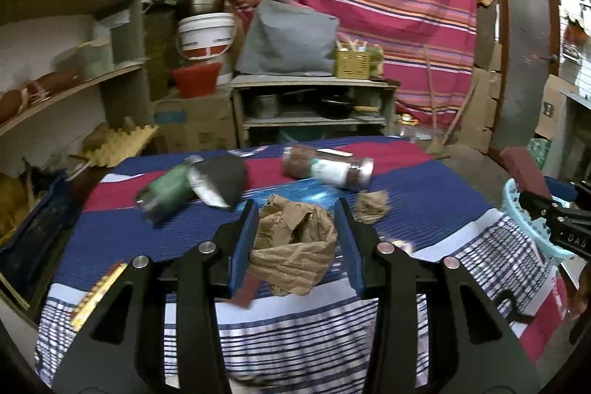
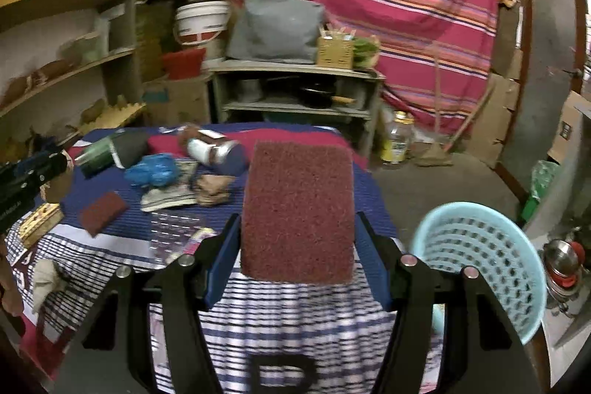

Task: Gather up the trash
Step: 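Carry both items over the light blue basket and open both tools to drop them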

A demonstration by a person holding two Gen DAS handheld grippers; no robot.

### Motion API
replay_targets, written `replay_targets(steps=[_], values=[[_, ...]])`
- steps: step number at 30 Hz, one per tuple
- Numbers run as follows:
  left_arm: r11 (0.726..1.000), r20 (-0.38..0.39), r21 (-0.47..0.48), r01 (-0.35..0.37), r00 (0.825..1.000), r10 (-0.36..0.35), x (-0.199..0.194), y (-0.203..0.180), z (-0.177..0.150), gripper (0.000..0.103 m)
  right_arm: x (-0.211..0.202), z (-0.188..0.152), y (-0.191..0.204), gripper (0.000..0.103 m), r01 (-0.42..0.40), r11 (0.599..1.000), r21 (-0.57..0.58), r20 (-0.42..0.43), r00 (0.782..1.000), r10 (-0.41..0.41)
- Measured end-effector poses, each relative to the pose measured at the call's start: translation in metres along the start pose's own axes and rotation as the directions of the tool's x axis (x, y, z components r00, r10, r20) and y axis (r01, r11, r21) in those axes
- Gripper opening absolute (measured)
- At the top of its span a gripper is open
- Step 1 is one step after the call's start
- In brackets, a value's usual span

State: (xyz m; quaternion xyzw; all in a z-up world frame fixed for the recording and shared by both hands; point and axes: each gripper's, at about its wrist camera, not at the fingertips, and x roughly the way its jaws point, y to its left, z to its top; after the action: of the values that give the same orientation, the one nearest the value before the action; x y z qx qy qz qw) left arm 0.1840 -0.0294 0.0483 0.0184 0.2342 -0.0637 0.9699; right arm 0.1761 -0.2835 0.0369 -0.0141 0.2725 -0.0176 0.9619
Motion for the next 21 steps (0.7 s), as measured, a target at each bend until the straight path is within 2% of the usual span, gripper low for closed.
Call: replay_targets(steps=[12, 18, 21], values=[[0.996, 0.023, 0.061, 0.068, 0.997, -0.07, 0.01, -0.089, 0.01, 0.041, -0.014, -0.015, -0.083, 0.06, 0.091, 0.993, 0.082, 0.034, 0.995, -0.094], [0.989, 0.041, 0.077, 0.128, 0.991, -0.131, 0.017, -0.134, 0.02, 0.041, -0.017, -0.025, -0.127, 0.061, 0.131, 0.982, 0.133, 0.031, 0.99, -0.136], [0.98, 0.045, 0.093, 0.175, 0.983, -0.18, 0.021, -0.17, 0.025, 0.042, -0.018, -0.029, -0.149, 0.061, 0.155, 0.976, 0.154, 0.028, 0.987, -0.161]])
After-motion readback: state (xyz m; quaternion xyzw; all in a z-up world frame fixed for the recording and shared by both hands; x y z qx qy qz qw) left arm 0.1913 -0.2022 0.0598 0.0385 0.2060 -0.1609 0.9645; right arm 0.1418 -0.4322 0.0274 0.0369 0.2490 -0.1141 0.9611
